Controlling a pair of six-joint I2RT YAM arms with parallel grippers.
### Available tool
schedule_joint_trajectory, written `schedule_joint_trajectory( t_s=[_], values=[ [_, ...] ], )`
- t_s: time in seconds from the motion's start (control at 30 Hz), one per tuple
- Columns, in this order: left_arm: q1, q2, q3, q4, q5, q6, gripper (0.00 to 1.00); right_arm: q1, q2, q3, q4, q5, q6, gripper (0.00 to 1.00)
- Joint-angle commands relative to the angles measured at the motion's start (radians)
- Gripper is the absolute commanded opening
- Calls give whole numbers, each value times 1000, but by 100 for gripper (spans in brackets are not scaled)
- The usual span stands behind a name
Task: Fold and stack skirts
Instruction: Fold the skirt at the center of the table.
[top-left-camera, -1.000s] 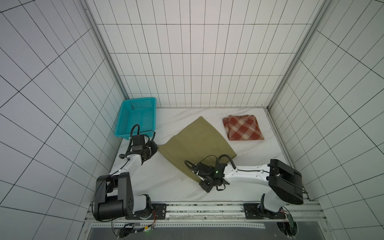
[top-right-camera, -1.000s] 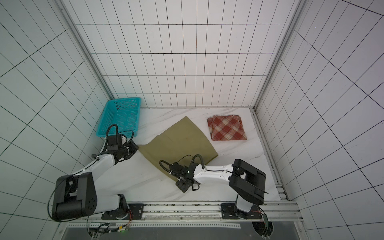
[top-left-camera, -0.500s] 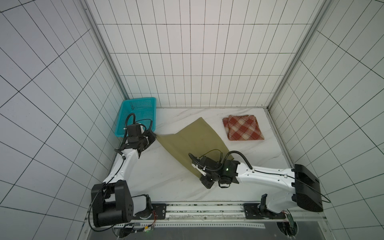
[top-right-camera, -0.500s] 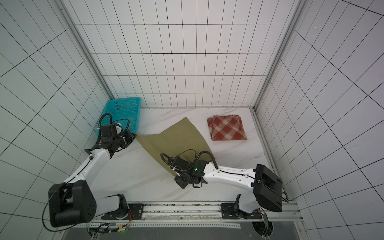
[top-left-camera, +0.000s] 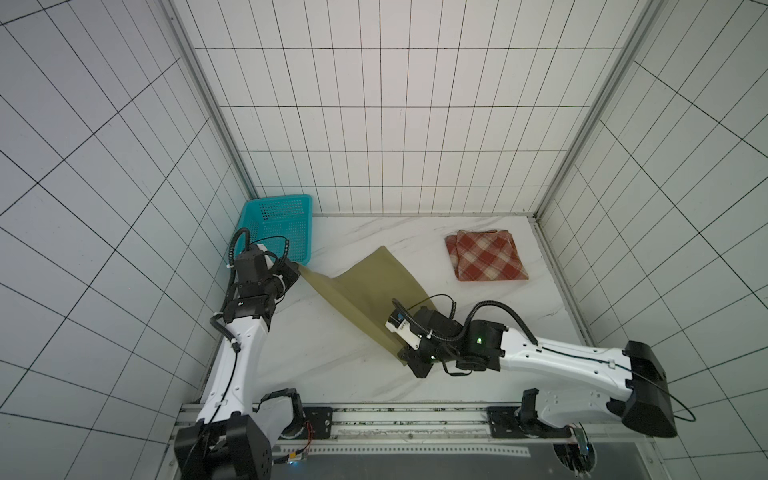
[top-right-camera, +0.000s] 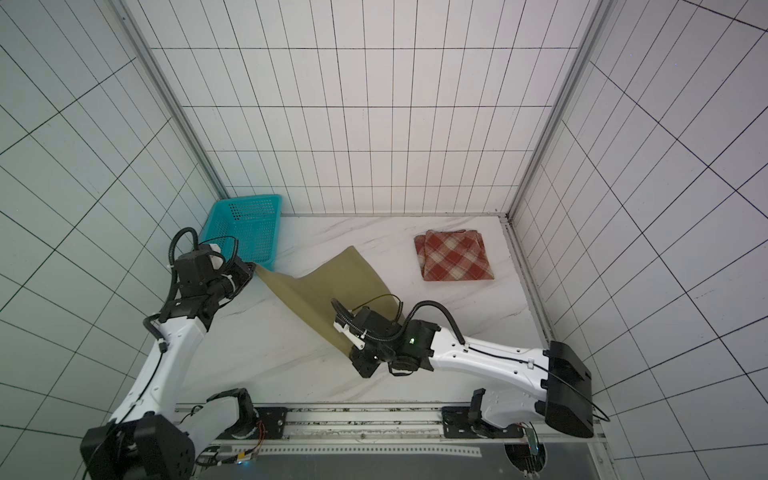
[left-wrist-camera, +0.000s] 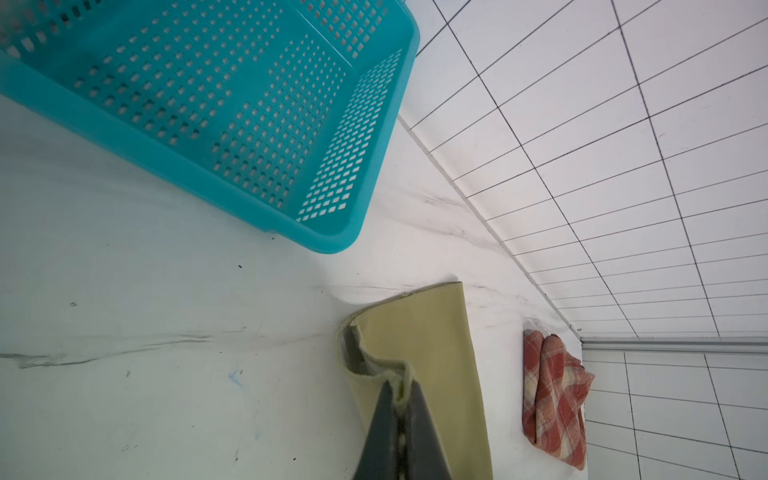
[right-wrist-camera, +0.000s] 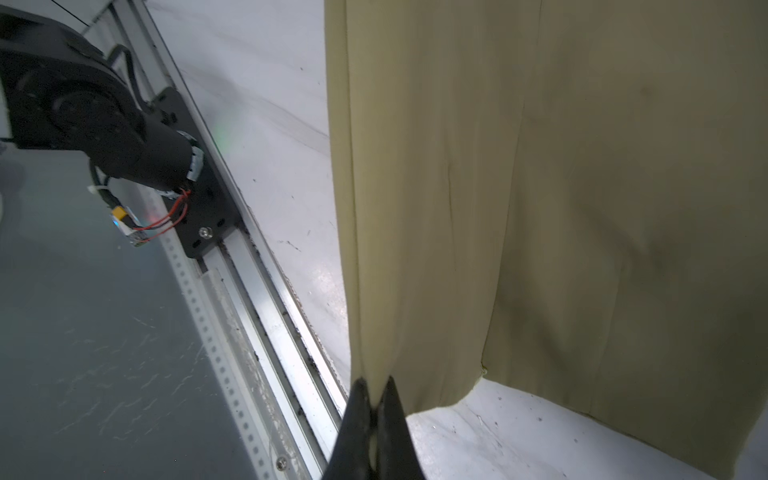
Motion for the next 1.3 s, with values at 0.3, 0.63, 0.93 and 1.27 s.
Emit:
schedule_joint_trajectory(
  t_s=[0.3,0.63,0.93,1.27],
  values=[
    [53,-22,54,-36,-62,32,0,25,-5,-52,69,-158,-6,0],
    [54,-20,72,-39,-73,39,0,26,-28,-170,217,-274,30,0],
    [-77,84,119,43,-158,9,0,6,-89,-293,323,-308,92,0],
    [-316,327,228,117,-279,-21,0,-171,-237,-455,371,-405,175,0]
  ],
)
